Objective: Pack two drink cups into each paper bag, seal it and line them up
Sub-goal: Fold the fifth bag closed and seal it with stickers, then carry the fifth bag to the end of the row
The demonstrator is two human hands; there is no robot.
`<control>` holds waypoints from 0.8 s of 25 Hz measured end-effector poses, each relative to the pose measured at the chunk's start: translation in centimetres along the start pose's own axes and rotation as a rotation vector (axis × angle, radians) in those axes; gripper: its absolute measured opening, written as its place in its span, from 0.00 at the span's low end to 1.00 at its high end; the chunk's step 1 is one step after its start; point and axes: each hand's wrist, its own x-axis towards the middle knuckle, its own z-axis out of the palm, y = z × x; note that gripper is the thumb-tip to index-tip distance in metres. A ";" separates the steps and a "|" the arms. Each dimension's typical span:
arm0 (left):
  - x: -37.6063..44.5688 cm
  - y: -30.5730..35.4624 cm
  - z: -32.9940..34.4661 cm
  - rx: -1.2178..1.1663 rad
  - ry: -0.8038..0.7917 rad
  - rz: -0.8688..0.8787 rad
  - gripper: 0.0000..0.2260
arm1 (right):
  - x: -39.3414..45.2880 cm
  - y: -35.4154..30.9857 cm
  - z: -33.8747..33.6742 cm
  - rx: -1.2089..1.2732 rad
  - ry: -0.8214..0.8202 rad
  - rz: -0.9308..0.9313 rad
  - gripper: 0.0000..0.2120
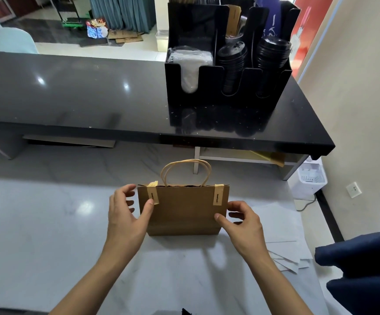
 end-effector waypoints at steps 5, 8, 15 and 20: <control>-0.8 -1.6 0.6 -0.174 -0.177 -0.214 0.14 | -0.9 0.5 0.8 0.003 -0.168 0.018 0.15; -1.5 -2.1 0.7 -0.138 -0.187 -0.265 0.14 | -0.9 0.7 0.9 0.008 -0.212 0.017 0.16; -4.6 -1.3 -0.3 -0.250 -0.049 -0.281 0.17 | -0.7 0.3 0.3 0.029 -0.235 -0.095 0.17; -7.9 -1.2 -2.0 -0.284 0.023 -0.283 0.17 | -1.0 -1.1 1.3 0.047 -0.340 -0.175 0.17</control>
